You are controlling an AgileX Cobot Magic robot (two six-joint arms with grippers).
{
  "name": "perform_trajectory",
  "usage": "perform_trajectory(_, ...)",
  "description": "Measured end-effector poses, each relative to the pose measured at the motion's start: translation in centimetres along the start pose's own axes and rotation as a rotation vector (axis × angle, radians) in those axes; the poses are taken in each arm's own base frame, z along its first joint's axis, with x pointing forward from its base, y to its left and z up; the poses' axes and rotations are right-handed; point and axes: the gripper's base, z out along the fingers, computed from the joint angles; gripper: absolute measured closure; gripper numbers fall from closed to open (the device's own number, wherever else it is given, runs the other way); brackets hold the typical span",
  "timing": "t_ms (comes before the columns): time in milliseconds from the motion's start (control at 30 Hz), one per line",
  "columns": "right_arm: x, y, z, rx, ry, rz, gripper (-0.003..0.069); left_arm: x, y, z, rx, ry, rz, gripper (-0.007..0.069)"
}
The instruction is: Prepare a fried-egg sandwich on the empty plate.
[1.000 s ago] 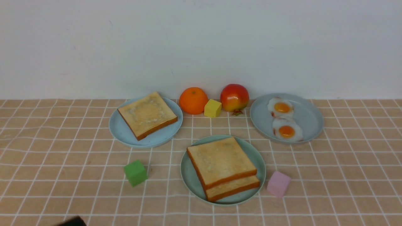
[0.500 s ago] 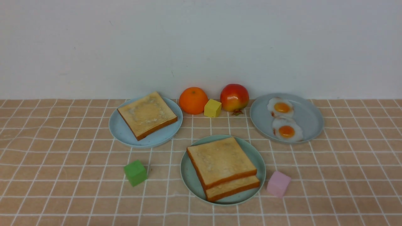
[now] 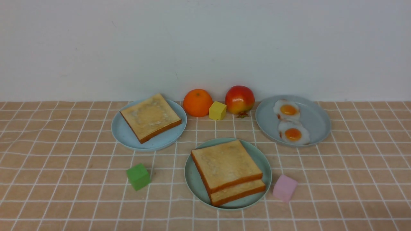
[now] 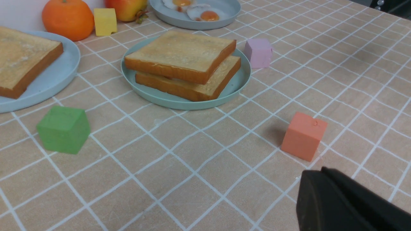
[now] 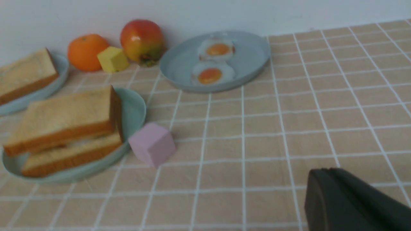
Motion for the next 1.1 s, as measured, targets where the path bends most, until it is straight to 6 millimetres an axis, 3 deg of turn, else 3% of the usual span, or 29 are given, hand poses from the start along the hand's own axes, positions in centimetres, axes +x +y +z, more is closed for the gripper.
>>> perform_trajectory(233,0.32,-0.37,-0.10,0.039,0.047,-0.118,0.0672,0.01,0.00,0.00,0.000,0.001,0.000,0.0631)
perform_trajectory(1100,0.32,-0.37,-0.12,0.040,0.051,-0.119,0.0664,0.14,0.00,0.00,0.000,0.015,0.000,0.0610)
